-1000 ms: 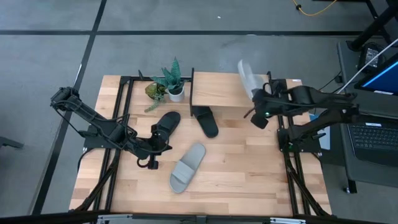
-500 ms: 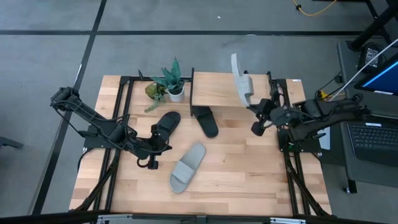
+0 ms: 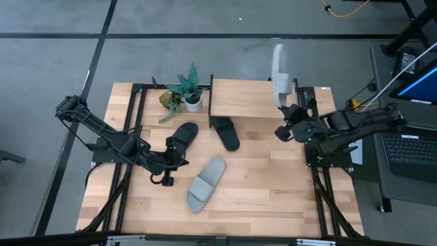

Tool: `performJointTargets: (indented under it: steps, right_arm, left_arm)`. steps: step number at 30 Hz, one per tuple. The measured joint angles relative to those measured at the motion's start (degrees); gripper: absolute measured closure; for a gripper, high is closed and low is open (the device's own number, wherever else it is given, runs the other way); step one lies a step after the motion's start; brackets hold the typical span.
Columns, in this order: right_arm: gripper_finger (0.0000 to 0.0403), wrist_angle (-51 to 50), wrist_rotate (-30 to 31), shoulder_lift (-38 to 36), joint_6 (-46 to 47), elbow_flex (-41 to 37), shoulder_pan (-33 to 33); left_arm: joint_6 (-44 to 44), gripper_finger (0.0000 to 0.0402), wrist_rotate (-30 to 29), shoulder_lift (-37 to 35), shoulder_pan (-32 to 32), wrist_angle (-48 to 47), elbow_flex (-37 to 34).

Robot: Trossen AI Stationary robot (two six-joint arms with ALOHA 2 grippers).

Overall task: Pick and place slides into the shelf
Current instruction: Put the top gray slipper on the shelf

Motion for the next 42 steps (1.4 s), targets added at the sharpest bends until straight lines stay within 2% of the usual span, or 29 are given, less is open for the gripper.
performJointTargets:
  steps: [7, 10, 13, 18, 22, 29, 42]
  right_arm:
    - [0.0394, -24.69, -0.69, 12.67, 14.67, 11.62, -1.68]
    - [0.0394, -33.79, -4.33, 18.69, 19.85, 17.00, -2.45]
    - [0.0394, -32.88, -8.36, 21.71, 14.84, 19.73, -3.13]
    - [0.0394, -33.35, -10.15, 23.77, 11.18, 22.92, -4.95]
    - [0.0394, -33.40, -14.39, 24.18, 11.23, 23.25, -5.75]
    - [0.0394, -33.41, -17.97, 24.73, 11.52, 23.24, -6.23]
    - [0.0394, -33.44, -18.57, 25.01, 11.59, 17.20, -6.34]
  left_arm:
    - [-0.02, 0.0401, 0.00, 0.00, 0.00, -0.01, 0.00]
    - [-0.06, 0.0401, 0.00, 0.00, -0.02, -0.01, 0.00]
    - [0.00, 0.0401, -0.01, 0.00, 0.00, 0.01, 0.00]
    - [-0.02, 0.0401, -0.02, 0.00, -0.02, 0.14, 0.00]
    - [-0.04, 0.0401, -0.02, 0.02, 0.00, 0.07, 0.00]
    - [-0.05, 0.0401, -0.02, 0.00, 0.00, 0.08, 0.00]
    - [-0.13, 0.0401, -0.04, 0.01, -0.01, 0.21, 0.00]
